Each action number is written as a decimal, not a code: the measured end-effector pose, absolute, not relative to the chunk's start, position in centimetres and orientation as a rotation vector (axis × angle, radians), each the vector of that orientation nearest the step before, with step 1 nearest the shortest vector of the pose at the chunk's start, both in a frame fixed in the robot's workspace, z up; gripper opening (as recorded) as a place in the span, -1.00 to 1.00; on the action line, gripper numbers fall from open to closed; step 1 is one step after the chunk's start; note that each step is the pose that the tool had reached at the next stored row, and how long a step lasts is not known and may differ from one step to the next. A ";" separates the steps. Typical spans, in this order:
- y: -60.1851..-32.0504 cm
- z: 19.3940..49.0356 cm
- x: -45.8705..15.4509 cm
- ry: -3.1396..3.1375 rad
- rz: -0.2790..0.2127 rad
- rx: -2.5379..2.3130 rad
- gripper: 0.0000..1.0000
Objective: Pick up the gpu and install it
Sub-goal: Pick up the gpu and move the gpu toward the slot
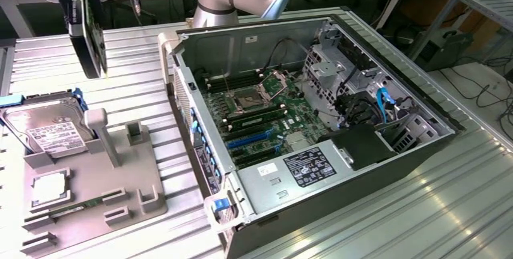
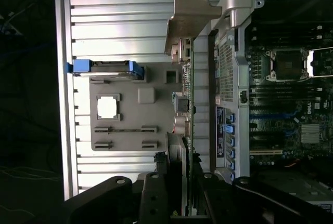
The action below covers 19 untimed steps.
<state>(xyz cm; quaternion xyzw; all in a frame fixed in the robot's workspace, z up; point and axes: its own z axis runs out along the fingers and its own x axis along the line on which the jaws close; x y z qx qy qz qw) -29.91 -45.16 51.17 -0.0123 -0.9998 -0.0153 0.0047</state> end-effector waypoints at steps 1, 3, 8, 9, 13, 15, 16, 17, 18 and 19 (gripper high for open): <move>-45.2 51.1 -29.8 -3.131 -0.047 -0.034 -0.46; -45.2 51.1 -29.7 -3.131 -0.048 -0.032 -0.46; -45.2 51.0 -29.5 -3.137 -0.048 -0.028 -0.46; -45.2 51.0 -29.5 -3.137 -0.048 -0.028 -0.46; -45.2 50.9 -29.4 -3.138 -0.048 -0.026 -0.46; -45.2 50.9 -29.4 -3.138 -0.048 -0.025 -0.46; -45.2 50.9 -29.3 -3.138 -0.048 -0.025 -0.46; -45.2 50.9 -29.3 -3.138 -0.048 -0.025 -0.46; -45.2 50.9 -29.3 -3.138 -0.048 -0.025 -0.46; -45.2 50.9 -29.3 -3.138 -0.048 -0.025 -0.46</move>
